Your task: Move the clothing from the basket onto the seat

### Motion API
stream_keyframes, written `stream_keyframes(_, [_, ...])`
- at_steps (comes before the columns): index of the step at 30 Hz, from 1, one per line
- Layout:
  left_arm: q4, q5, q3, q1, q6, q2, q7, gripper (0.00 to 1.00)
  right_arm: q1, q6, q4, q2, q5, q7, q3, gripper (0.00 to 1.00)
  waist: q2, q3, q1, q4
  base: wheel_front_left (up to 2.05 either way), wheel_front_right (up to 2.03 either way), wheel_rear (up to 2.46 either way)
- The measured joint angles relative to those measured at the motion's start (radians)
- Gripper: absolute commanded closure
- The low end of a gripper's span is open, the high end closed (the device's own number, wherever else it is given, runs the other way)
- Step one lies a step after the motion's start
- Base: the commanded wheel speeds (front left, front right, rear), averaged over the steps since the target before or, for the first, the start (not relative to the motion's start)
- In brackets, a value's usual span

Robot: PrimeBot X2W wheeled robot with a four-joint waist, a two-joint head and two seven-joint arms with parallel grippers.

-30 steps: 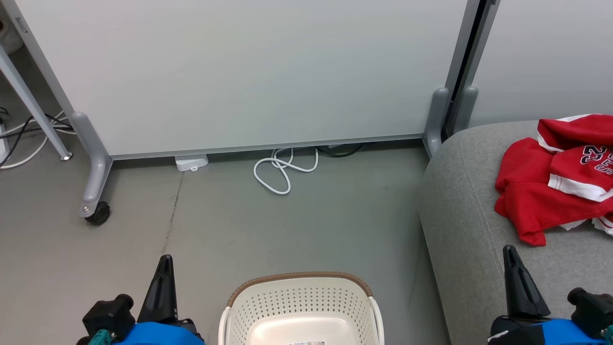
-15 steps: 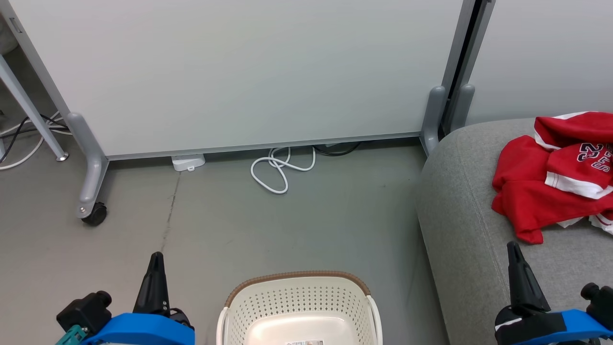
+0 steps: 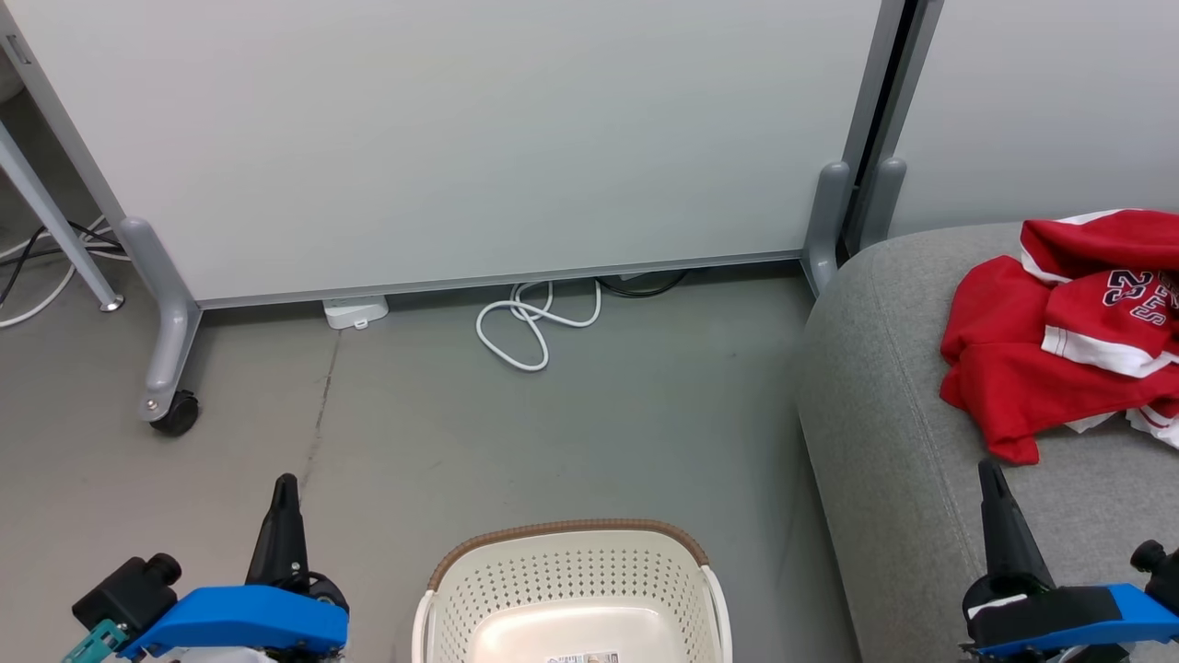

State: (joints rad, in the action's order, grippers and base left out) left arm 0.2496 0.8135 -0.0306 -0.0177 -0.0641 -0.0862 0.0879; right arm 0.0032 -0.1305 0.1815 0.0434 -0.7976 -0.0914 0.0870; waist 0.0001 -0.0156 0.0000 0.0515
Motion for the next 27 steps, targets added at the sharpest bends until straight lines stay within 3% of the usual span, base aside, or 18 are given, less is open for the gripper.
stream_keyframes(27, [0.0,0.316,0.057,-0.031,-0.025,0.016,-0.079,1.0,-0.044,0.0,0.026,0.001,-0.32,0.081,0.011,1.0,-0.0001,0.006,0.0,-0.016,0.0,0.0,0.0])
